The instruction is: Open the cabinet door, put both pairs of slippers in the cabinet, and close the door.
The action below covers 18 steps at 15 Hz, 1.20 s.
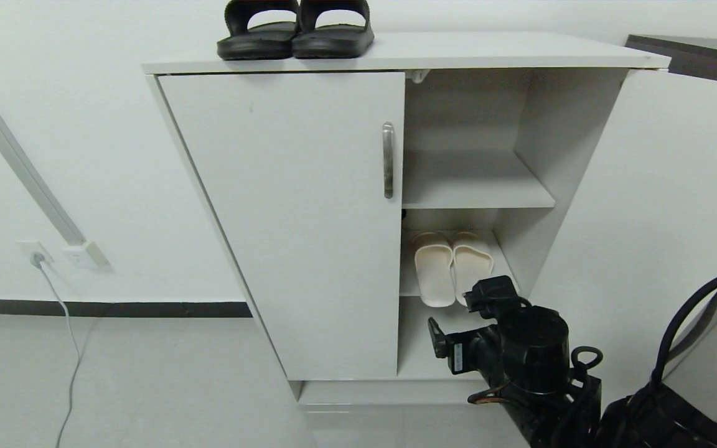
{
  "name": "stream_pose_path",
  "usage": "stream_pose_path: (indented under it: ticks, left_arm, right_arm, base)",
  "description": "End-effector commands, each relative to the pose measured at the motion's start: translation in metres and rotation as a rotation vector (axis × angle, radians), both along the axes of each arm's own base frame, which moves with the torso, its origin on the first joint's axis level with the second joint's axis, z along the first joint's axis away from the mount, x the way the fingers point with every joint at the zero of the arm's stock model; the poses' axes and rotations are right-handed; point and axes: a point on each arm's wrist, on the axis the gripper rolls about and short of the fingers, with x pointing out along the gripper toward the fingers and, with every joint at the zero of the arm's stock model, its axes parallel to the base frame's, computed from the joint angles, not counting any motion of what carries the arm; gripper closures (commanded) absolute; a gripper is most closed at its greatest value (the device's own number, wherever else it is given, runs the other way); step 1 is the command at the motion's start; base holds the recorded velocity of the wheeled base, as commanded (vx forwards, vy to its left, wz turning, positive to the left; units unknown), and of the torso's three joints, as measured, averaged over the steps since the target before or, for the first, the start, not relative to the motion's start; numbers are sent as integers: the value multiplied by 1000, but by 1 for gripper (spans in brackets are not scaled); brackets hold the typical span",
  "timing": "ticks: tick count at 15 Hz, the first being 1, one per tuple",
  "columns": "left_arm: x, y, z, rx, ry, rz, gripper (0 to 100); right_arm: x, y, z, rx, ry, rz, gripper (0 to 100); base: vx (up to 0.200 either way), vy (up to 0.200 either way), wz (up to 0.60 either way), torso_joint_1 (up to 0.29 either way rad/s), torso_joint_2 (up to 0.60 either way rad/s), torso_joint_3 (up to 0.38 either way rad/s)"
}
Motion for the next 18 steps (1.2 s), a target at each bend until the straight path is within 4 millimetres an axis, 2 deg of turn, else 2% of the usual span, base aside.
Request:
stream_pose_path:
  ticks: [1,11,18]
  left_arm:
    - [0,0,0,1,2,0,100]
    - [0,0,0,-1,2,0,100]
    - [0,0,0,-2,2,0,100]
  right_arm:
    - [0,0,-1,-1,1,0,0]
    - [-2,-2,1,19,-21,2,0]
    - [-3,-5,6,40,-39,-3,0]
  base:
    - [0,200,0,7,2,2]
    - [0,200,0,1,0,1]
    - [0,0,0,0,0,0]
